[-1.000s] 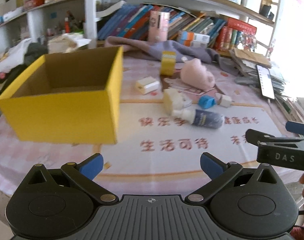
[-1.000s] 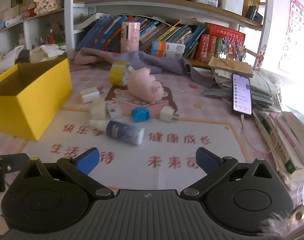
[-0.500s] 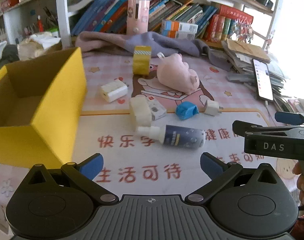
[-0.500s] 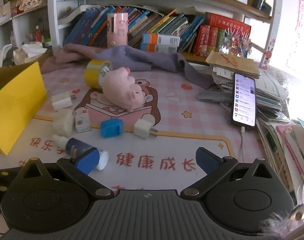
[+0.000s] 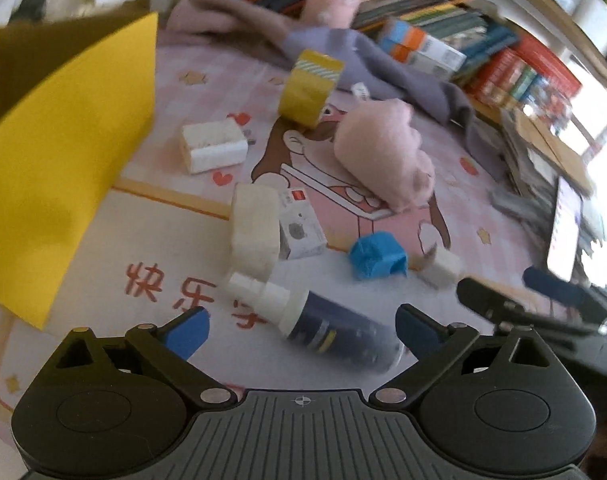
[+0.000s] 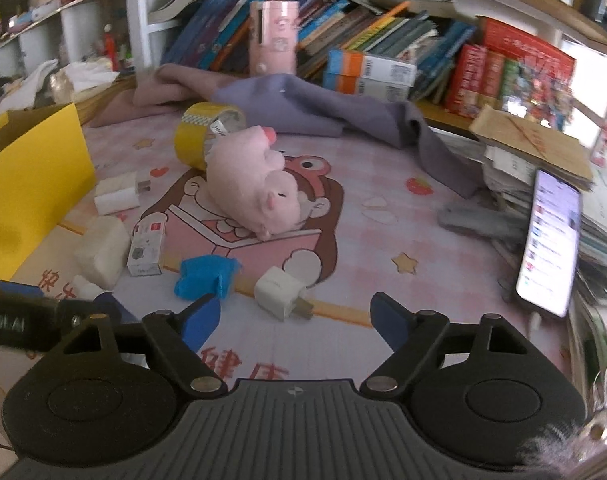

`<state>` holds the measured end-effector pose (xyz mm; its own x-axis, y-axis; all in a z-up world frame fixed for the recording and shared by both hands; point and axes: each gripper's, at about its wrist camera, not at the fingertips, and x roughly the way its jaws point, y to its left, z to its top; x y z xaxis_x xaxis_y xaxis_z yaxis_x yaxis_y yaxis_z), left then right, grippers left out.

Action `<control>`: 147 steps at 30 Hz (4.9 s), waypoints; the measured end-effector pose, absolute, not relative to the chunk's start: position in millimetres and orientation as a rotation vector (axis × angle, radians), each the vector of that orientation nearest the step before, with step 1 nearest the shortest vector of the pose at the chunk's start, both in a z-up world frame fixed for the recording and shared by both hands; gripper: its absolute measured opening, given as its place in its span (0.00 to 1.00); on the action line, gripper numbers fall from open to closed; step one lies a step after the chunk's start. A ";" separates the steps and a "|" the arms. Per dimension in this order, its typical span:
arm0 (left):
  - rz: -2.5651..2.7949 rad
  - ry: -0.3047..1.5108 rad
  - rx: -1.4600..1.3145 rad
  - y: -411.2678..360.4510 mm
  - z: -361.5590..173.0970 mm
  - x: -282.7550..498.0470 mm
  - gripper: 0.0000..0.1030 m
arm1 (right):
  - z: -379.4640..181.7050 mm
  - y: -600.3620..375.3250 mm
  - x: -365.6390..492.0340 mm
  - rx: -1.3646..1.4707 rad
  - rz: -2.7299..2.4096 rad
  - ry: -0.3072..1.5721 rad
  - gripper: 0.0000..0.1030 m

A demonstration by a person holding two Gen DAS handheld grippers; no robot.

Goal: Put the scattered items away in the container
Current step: 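Grasp the white spray bottle with the left tool while the right tool grasps a white charger, then carry the spray bottle and white charger over the yellow box with both tools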

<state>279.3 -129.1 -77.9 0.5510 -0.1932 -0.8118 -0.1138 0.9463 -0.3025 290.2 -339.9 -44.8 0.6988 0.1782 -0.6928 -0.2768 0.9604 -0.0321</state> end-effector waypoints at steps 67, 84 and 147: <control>-0.152 0.991 -0.093 -138.8 -65.9 226.9 0.30 | -51.1 -321.9 283.2 -0.121 0.478 0.839 0.23; -0.324 0.824 -0.068 -83.0 -31.4 184.9 0.30 | -10.9 -283.6 205.9 -0.083 0.314 0.739 0.23; -0.184 0.751 -0.107 142.5 -19.9 55.1 0.30 | 0.9 -27.7 74.6 -0.165 0.540 0.715 0.23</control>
<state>55.1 142.5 -19.9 0.7159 -0.2036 -0.6679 0.1273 0.9786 -0.1618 74.6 -27.7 0.9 0.6253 0.4134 -0.6619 -0.5233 0.8514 0.0374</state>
